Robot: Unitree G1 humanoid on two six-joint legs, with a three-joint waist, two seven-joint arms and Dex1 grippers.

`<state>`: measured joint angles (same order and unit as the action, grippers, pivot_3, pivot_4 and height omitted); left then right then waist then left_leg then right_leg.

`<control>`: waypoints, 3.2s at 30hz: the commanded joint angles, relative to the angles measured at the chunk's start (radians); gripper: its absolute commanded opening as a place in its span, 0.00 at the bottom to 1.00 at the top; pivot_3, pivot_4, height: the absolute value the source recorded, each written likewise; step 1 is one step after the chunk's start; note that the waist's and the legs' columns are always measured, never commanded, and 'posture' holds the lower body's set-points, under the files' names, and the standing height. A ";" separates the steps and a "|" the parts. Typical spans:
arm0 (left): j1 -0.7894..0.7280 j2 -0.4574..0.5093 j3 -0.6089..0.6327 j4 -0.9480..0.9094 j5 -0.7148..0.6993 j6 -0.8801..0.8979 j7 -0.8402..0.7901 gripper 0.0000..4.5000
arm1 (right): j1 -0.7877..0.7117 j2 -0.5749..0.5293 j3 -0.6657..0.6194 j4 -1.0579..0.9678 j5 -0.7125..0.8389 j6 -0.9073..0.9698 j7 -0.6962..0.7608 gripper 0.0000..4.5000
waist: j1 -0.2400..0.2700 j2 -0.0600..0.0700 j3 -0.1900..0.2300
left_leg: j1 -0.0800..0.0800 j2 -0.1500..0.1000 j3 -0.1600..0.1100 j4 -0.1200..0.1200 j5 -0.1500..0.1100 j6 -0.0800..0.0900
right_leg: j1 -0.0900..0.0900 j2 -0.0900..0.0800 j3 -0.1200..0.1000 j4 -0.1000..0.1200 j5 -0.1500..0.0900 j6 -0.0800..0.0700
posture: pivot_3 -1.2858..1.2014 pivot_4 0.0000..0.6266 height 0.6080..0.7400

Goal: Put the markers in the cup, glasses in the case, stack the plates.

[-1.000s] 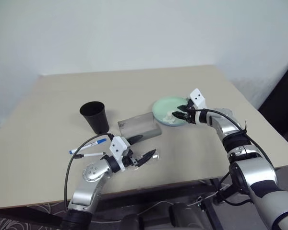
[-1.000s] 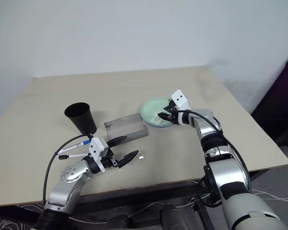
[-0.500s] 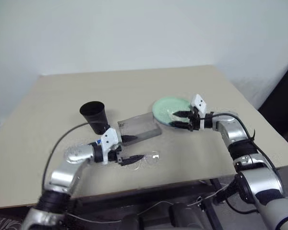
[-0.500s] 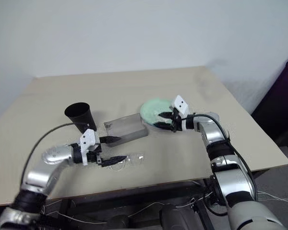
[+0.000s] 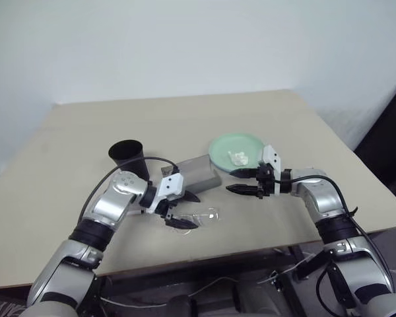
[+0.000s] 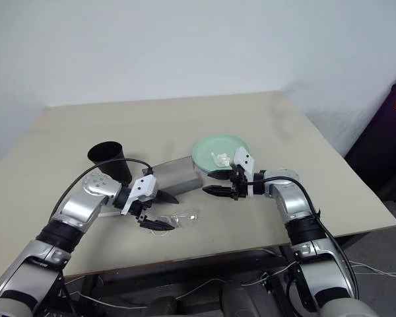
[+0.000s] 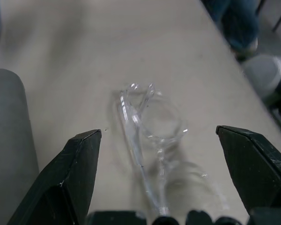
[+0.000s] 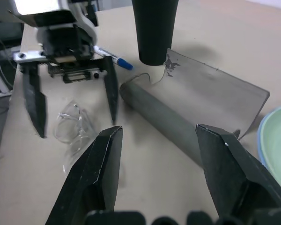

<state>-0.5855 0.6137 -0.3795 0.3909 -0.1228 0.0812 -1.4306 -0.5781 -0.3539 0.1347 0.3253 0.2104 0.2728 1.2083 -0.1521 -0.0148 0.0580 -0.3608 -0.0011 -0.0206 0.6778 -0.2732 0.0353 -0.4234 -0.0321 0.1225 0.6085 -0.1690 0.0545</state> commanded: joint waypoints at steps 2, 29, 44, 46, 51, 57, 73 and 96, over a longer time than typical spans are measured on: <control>-0.067 -0.017 -0.023 0.086 0.072 -0.089 -0.018 0.84 | 0.013 -0.009 -0.025 -0.081 0.042 0.016 -0.027 0.61 | 0.000 0.000 0.000 | 0.000 0.000 0.000 0.000 0.000 0.000 | 0.000 0.000 0.000 0.000 0.000 0.000 | 0.52 0.00 0.97; -0.105 -0.022 0.026 0.087 0.062 -0.065 -0.100 0.03 | 0.037 -0.036 -0.016 -0.151 0.097 0.059 -0.041 0.61 | 0.000 0.000 0.000 | 0.000 0.000 -0.001 0.003 0.000 0.000 | 0.001 0.000 0.000 0.001 0.000 0.000 | 0.52 0.00 0.97; -0.187 -0.007 0.162 0.008 -0.078 0.066 -0.126 0.03 | -0.001 -0.063 -0.069 -0.045 0.086 0.013 -0.080 0.61 | 0.001 -0.001 0.000 | -0.001 0.000 -0.002 0.003 0.000 0.000 | 0.001 0.000 0.000 0.001 0.000 0.000 | 0.52 0.00 0.97; -0.215 -0.006 0.169 0.052 -0.040 0.007 -0.076 0.03 | -0.013 -0.070 -0.074 -0.016 0.085 -0.002 -0.083 0.61 | 0.001 -0.001 0.000 | -0.001 0.000 -0.002 0.003 0.000 0.000 | 0.002 0.000 0.000 0.000 0.000 0.000 | 0.52 0.00 0.97; -0.331 -0.028 0.130 0.286 0.151 -0.202 0.170 0.03 | -0.018 -0.072 -0.074 0.001 0.085 -0.017 -0.079 0.61 | 0.002 -0.001 0.000 | 0.000 -0.001 -0.004 0.003 0.000 0.000 | 0.002 0.000 -0.001 0.000 0.000 0.001 | 0.52 0.00 0.97; -0.397 -0.102 0.079 0.470 0.267 -0.289 0.302 0.03 | -0.011 -0.051 -0.063 -0.017 0.086 -0.013 -0.088 0.61 | 0.005 -0.001 0.000 | -0.001 -0.001 -0.004 0.002 0.000 0.000 | 0.002 0.000 -0.001 0.000 0.001 0.002 | 0.52 0.00 0.97; -0.485 -0.182 0.095 0.701 0.305 -0.337 0.309 0.03 | 0.036 -0.037 -0.047 -0.072 0.089 0.003 -0.116 0.61 | 0.027 -0.002 0.000 | -0.002 -0.002 -0.004 0.004 0.000 0.000 | 0.002 0.000 -0.001 0.000 0.001 0.003 | 0.52 0.00 0.97; -0.555 -0.251 0.084 0.880 0.398 -0.368 0.372 0.46 | 0.164 0.050 -0.043 -0.200 0.093 0.024 -0.256 0.61 | 0.027 -0.003 0.000 | -0.003 -0.003 -0.006 0.005 0.000 0.000 | 0.002 0.000 -0.001 0.000 0.001 0.003 | 0.52 0.00 0.97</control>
<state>-1.1050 0.3635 -0.3069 1.2745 0.2698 -0.2875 -1.0733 -0.4085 -0.3032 0.1080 0.1777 0.2842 0.3027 0.9628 -0.1249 -0.0175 0.0582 -0.3643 -0.0037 -0.0269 0.6829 -0.2733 0.0356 -0.4214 -0.0319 0.1210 0.6088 -0.1681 0.0579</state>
